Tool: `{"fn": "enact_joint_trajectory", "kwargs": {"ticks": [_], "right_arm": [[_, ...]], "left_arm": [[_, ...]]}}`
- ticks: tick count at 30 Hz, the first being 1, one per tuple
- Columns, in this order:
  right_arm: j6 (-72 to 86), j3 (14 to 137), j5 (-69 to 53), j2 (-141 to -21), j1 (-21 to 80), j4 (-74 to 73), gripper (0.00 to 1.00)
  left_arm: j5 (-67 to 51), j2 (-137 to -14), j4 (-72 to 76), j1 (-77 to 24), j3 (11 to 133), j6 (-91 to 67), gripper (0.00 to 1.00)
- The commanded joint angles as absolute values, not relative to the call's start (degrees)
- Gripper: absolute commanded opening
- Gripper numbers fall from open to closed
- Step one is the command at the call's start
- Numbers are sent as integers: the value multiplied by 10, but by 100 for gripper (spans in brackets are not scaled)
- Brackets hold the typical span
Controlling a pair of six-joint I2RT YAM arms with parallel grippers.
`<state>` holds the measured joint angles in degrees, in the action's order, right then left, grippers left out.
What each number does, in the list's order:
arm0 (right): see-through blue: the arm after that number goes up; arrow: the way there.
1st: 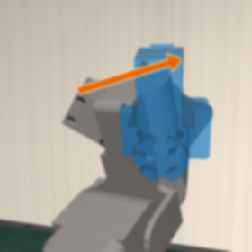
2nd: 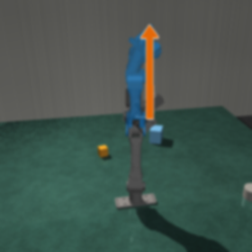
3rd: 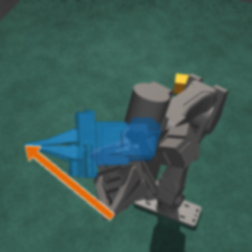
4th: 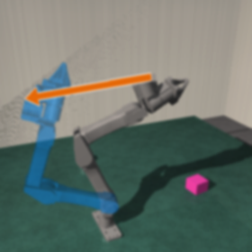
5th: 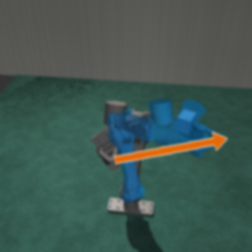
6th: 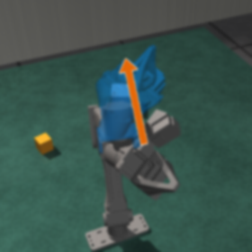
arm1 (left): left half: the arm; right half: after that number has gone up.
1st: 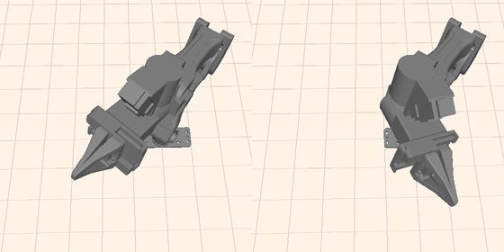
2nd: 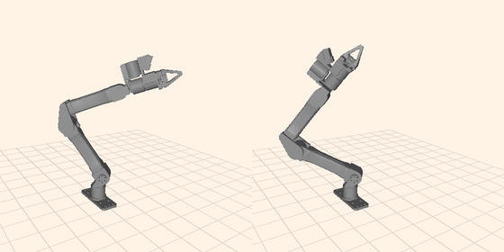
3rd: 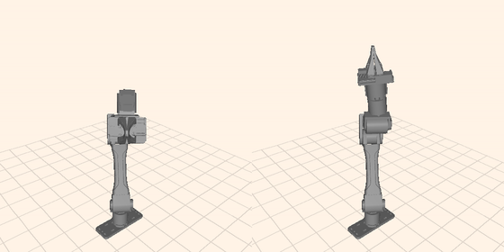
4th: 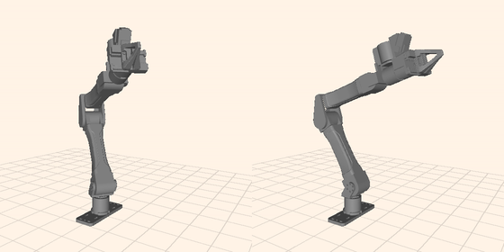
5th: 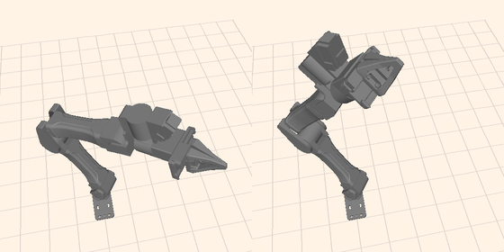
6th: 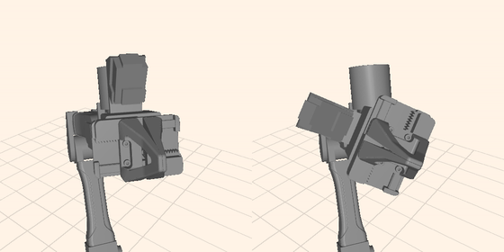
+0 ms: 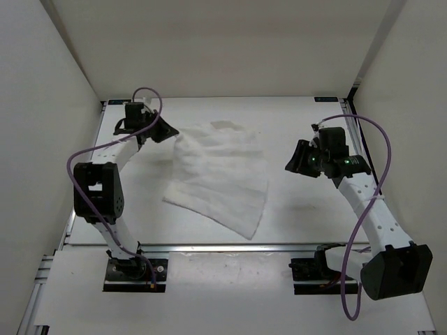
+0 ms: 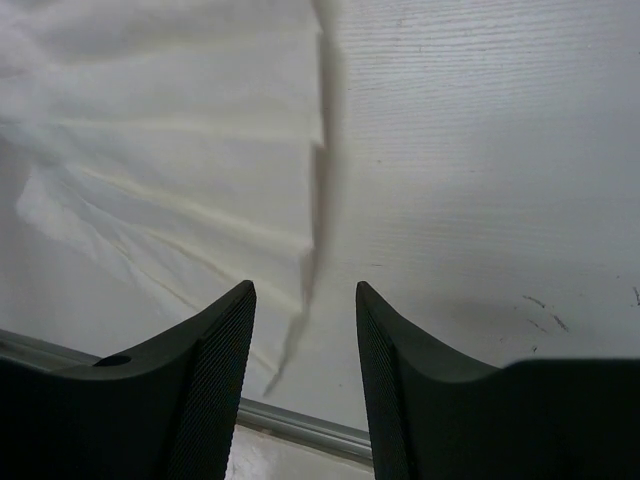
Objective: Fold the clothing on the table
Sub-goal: Flatten the skirt out
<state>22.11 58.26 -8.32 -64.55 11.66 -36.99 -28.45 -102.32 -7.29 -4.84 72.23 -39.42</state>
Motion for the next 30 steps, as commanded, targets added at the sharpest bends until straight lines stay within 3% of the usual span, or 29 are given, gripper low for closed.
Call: {"fn": "enact_joint_trajectory", "kwargs": {"ticks": [1, 8, 15, 30], "right_arm": [[227, 584, -83, -655, 121, -354, 50], [221, 598, -98, -686, 123, -352, 50], [223, 616, -105, -704, 138, -350, 50], [229, 619, -135, -720, 148, -330, 50]], "left_arm": [[-164, -960, -199, -35, 710, -308, 0], [-187, -903, -224, -142, 621, -265, 0], [-264, -948, -200, -296, 654, -293, 0], [-416, -1004, -198, -404, 700, -273, 0]]}}
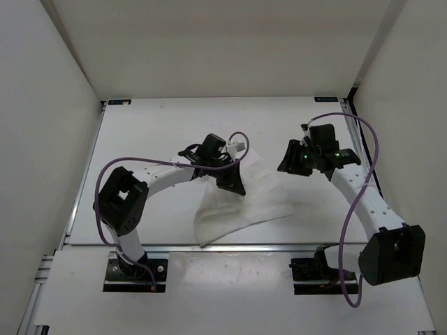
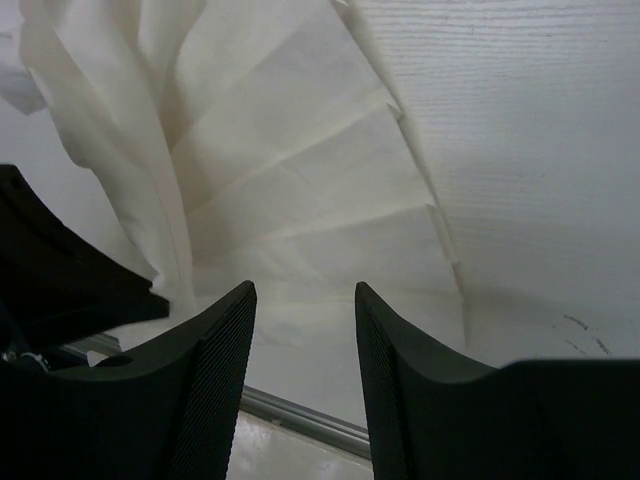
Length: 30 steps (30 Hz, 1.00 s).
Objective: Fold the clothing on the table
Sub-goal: Flatten the skirt out
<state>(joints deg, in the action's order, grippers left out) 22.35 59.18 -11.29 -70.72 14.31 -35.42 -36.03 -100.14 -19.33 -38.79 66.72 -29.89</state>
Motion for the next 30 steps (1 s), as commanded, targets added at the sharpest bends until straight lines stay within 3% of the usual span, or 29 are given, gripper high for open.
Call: {"fn": "enact_joint_trajectory", "kwargs": {"ticks": [1, 6, 7, 10, 12, 13, 15, 21, 29, 30], "right_arm": [[229, 620, -138, -731, 155, -327, 50], [254, 627, -198, -775, 167, -293, 48], [261, 630, -197, -780, 171, -286, 49], [257, 639, -184, -790, 187, -284, 49], [258, 638, -183, -792, 197, -292, 48], [260, 636, -187, -794, 201, -290, 48], [264, 637, -188, -795, 220, -291, 48], [279, 641, -188, -816, 275, -294, 48], [262, 653, -157, -853, 305, -317, 47], [260, 647, -157, -853, 307, -316, 47]], "left_arm": [[-434, -1006, -195, -405, 702, -273, 0], [-489, -1009, -172, -418, 672, -280, 0], [-507, -995, -143, -416, 658, -289, 7], [-516, -944, -76, -399, 613, -334, 64], [-526, -917, -47, -368, 592, -365, 91], [-520, -905, -48, -350, 592, -366, 98], [-486, -889, -88, -321, 606, -332, 99], [-236, -903, -270, -268, 742, -204, 98], [-42, -950, -314, -315, 790, -193, 84], [-15, -954, -316, -322, 790, -198, 79]]}}
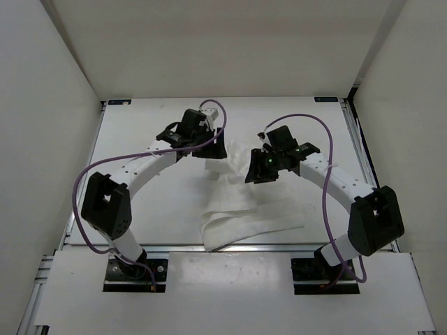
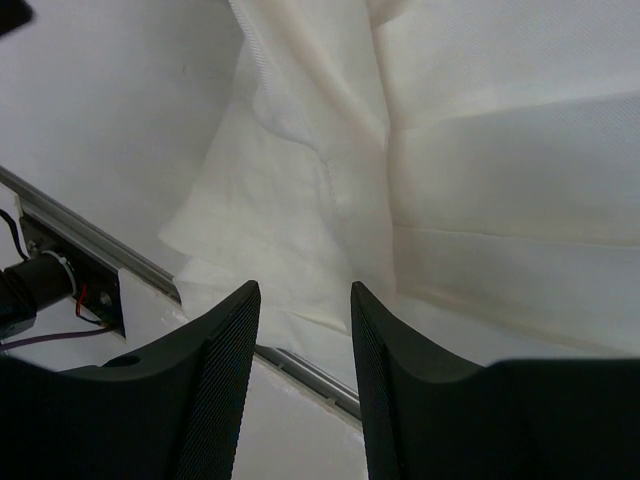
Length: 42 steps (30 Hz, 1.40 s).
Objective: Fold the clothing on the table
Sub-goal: Flatten the skirt out
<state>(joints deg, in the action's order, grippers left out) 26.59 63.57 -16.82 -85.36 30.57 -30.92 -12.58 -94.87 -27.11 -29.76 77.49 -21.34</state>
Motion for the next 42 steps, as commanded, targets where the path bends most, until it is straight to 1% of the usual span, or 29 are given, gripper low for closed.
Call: {"fn": "enact_joint_trajectory", "kwargs": {"ticks": [1, 2, 3, 4, 7, 9, 10, 11, 12, 13, 17, 23, 24, 26, 31, 34, 39, 40, 42], "right_arm": [[265, 632, -161, -854, 301, -313, 47], [265, 622, -163, -850, 304, -306, 47], [271, 613, -163, -847, 304, -300, 47], [265, 609, -168, -846, 299, -298, 47], [261, 605, -166, -852, 302, -298, 47], [255, 613, -169, -858, 303, -301, 47], [254, 613, -167, -862, 305, -301, 47], [254, 615, -170, -860, 309, -303, 47], [252, 616, -174, -867, 309, -303, 47], [253, 616, -173, -869, 310, -306, 47], [245, 627, -171, -872, 316, -312, 46], [240, 624, -167, -865, 311, -321, 47], [243, 620, -169, -860, 312, -317, 47], [239, 614, -173, -857, 305, -314, 47], [240, 619, -175, -863, 312, -315, 47], [244, 623, -178, -867, 314, -316, 47], [239, 630, -177, -873, 315, -316, 47], [236, 628, -177, -874, 314, -322, 48], [240, 633, -178, -875, 313, -319, 47]], "left_arm": [[-1, -956, -316, -334, 790, -197, 75], [12, -966, -319, -341, 788, -195, 68], [27, -975, -316, -343, 794, -199, 65], [32, -979, -312, -345, 799, -204, 58], [38, -995, -307, -353, 827, -228, 55], [76, -1018, -318, -364, 859, -227, 63], [99, -1025, -328, -372, 880, -222, 70], [117, -1037, -330, -380, 896, -213, 84], [124, -1051, -335, -388, 907, -207, 89], [147, -1066, -341, -392, 928, -202, 90], [199, -1108, -366, -428, 983, -182, 85], [287, -1126, -398, -442, 993, -177, 79], [294, -1128, -398, -443, 989, -174, 77], [322, -1127, -390, -443, 972, -169, 68], [323, -1132, -373, -443, 949, -171, 64], [302, -1138, -375, -446, 949, -177, 64], [301, -1141, -377, -454, 961, -185, 64], [307, -1140, -379, -459, 961, -180, 62], [312, -1150, -391, -457, 965, -177, 53]]}}
